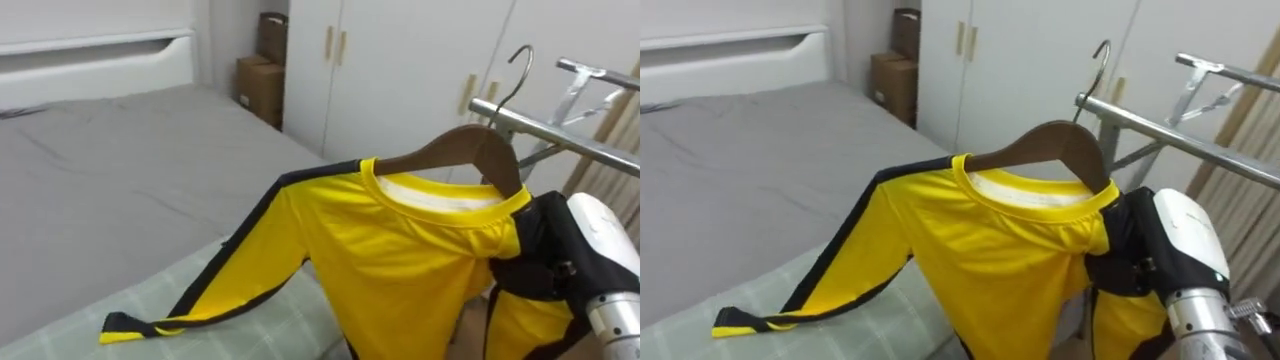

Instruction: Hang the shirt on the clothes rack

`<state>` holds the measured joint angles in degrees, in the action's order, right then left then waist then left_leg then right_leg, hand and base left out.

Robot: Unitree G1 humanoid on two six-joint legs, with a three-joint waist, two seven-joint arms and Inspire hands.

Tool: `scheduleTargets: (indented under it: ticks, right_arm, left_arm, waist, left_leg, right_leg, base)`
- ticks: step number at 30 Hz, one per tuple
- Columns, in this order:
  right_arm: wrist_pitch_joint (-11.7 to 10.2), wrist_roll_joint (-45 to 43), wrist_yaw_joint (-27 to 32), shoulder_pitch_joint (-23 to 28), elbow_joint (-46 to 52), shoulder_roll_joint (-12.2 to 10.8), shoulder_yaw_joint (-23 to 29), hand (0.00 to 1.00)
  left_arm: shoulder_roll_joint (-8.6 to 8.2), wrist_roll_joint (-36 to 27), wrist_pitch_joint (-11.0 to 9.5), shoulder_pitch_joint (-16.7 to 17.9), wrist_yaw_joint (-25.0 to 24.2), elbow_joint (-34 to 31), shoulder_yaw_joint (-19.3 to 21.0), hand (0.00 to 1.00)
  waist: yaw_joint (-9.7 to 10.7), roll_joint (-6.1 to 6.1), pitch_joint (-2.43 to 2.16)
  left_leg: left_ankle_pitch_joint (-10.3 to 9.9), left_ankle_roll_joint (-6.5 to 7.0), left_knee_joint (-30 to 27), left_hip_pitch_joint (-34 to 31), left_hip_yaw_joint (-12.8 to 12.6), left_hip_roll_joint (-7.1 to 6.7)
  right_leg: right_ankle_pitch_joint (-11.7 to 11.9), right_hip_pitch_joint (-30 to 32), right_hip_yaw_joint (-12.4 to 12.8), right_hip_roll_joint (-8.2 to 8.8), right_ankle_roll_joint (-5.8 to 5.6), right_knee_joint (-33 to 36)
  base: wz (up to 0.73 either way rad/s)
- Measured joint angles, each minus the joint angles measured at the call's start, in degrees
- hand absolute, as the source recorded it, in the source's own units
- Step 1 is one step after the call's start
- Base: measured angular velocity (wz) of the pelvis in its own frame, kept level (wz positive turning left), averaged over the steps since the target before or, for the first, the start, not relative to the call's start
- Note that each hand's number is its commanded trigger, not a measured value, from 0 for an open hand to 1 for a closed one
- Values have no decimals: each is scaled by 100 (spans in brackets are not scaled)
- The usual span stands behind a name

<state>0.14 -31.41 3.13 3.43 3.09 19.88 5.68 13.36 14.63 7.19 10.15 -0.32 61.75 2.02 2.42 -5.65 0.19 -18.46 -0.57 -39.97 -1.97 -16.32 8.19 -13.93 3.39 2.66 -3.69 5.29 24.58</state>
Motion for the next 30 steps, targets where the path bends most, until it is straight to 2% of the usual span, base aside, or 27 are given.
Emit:
scheduleTargets:
  ticks: [2, 3, 4, 5, 6, 7, 8, 11, 16, 18, 20, 21, 22, 23, 25, 26, 28, 30]
  right_arm:
    - [64, 26, 37, -3, 0, -1, -71, 100]
    - [73, 26, 52, -3, 0, 4, -104, 100]
    - [73, 26, 76, -7, 2, 33, -142, 100]
    - [118, 5, 102, -13, 3, 39, -168, 100]
    - [164, -10, 104, -13, -1, 3, -187, 100]
    - [201, -6, 96, -17, 10, -10, -210, 100]
    - [208, -6, 95, -19, 19, -10, -203, 100]
    - [252, -8, 94, -23, 26, -11, -194, 100]
    - [256, 22, 3, -71, 32, -58, -207, 100]
    - [346, 7, -58, -104, 98, -123, -218, 100]
    - [366, -1, -89, -243, 122, -171, -228, 100]
    - [367, 3, -87, -250, 125, -171, -229, 100]
    - [371, -18, -87, -243, 125, -215, -234, 100]
    - [370, -30, -87, -233, 124, -318, -234, 100]
    - [368, -26, -78, -227, 124, -448, -237, 100]
    - [369, -3, -78, -224, 121, -483, -243, 100]
    - [369, -2, -78, -211, 118, -495, -249, 100]
    - [369, -20, -79, -214, 125, -488, -250, 100]
  left_arm:
    - [-167, -31, 4, 5, 225, 24, 18, 0]
    - [-192, -57, 13, 18, 267, 45, 31, 0]
    - [-229, -58, 47, 36, 314, 101, 48, 0]
    - [-248, -50, 145, 53, 326, 131, 48, 0]
    - [-235, -49, 191, 58, 329, 156, 54, 0]
    - [-229, -65, 256, 34, 336, 184, 57, 0]
    - [-246, -92, 284, 23, 337, 240, 24, 0]
    - [-274, -94, 333, 19, 337, 258, 0, 0]
    - [-327, -135, 380, -27, 337, 292, -21, 0]
    - [-327, -147, 381, -29, 337, 371, -60, 0]
    - [-332, -145, 391, -19, 337, 492, -110, 0]
    - [-335, -146, 403, -20, 337, 537, -104, 0]
    - [-334, -146, 409, -19, 337, 662, -80, 0]
    - [-349, -145, 409, -18, 336, 821, -23, 0]
    - [-365, -143, 457, -17, 336, 941, 24, 0]
    - [-366, -142, 529, -18, 336, 945, 34, 0]
    - [-368, -142, 558, -16, 335, 1013, 130, 0]
    - [-368, -118, 593, 15, 335, 1024, 156, 0]
  waist:
    - [-278, 19, -7]
    - [-344, 32, -10]
    - [-431, 126, -23]
    - [-419, 180, -8]
    - [-411, 140, -7]
    - [-265, 74, -2]
    - [-249, 62, 19]
    - [-194, 93, 43]
    - [-102, 131, 71]
    - [-115, 136, 75]
    - [-229, 159, 89]
    - [-280, 164, 91]
    - [-406, 177, 98]
    - [-438, 206, 117]
    - [-447, 223, 128]
    - [-441, 225, 130]
    - [-440, 229, 132]
    - [-428, 215, 123]
  left_leg:
    - [26, -58, 1133, -27, 681, -329]
    - [74, -107, 1436, -34, 887, -381]
    - [235, -200, 1950, -57, 1222, -401]
    - [672, -275, 2086, -118, 1407, -425]
    - [688, -268, 2080, -128, 1373, -457]
    - [673, -224, 2083, -140, 1310, -506]
    - [635, -165, 2080, -146, 1190, -510]
    - [535, -62, 2046, -218, 1073, -506]
    - [487, 13, 2091, -263, 988, -560]
    - [473, 26, 2129, -239, 833, -540]
    - [418, 10, 2166, -154, 436, -469]
    - [394, 2, 2178, -112, 316, -441]
    - [342, -30, 2204, 8, 59, -370]
    - [271, -50, 2192, 112, -166, -296]
    - [217, -89, 2210, 218, -442, -234]
    - [213, -99, 2257, 254, -579, -215]
    - [205, -129, 2292, 303, -695, -186]
    - [216, -151, 2360, 341, -698, -187]
  right_leg:
    - [160, 9, 807, -117, -60, -151]
    - [207, 26, 986, -151, -80, -194]
    - [284, 90, 1196, -213, -103, -226]
    - [261, 198, 1379, -298, -153, -150]
    - [230, 271, 1463, -316, -187, -88]
    - [234, 338, 1423, -292, -214, -102]
    - [278, 337, 1395, -254, -267, -224]
    - [386, 306, 1421, -201, -359, -518]
    - [398, 363, 1417, -121, -419, -618]
    - [401, 403, 1399, -113, -418, -651]
    - [433, 591, 1211, -119, -405, -548]
    - [446, 617, 1139, -119, -396, -537]
    - [481, 679, 893, -115, -351, -497]
    - [508, 684, 606, -98, -307, -495]
    - [544, 751, 188, -51, -242, -472]
    - [567, 788, 210, -72, -213, -483]
    - [587, 800, 369, -156, -200, -494]
    - [603, 810, 492, -229, -191, -499]
  base:
    - [-171]
    - [-180]
    - [-145]
    - [-125]
    - [-69]
    - [-49]
    - [-42]
    - [-24]
    - [-6]
    - [-34]
    - [-87]
    - [-115]
    - [-112]
    - [-107]
    - [-83]
    - [-67]
    - [-46]
    - [-31]
